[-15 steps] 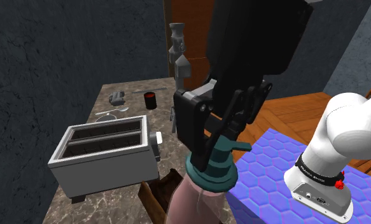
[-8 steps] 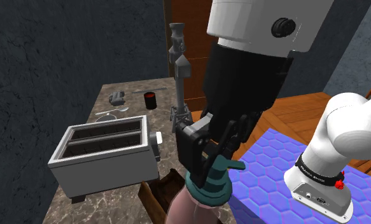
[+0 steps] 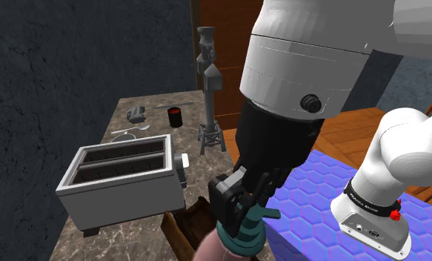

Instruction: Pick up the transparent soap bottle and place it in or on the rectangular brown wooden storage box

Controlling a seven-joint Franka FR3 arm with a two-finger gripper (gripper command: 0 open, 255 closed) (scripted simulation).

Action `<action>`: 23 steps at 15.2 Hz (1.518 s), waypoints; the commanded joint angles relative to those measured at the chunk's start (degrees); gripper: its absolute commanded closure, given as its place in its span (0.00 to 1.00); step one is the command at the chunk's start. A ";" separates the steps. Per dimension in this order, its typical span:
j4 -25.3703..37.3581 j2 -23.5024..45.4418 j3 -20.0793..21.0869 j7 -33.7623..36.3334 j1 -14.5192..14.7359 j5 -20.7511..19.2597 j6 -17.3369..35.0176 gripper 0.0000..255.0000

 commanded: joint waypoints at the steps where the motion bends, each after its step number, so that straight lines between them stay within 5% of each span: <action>1: -1.45 0.09 0.51 -0.33 0.05 0.36 1.60 1.00; 14: -5.07 0.53 2.14 -0.93 0.20 1.38 5.75 1.00; 15: -5.07 0.53 2.14 -0.93 0.20 1.38 5.74 0.00; 20: -5.08 0.53 2.14 -0.93 0.20 1.38 5.75 0.00; 23: -1.37 -1.31 -1.17 -0.82 0.78 0.50 -0.21 0.00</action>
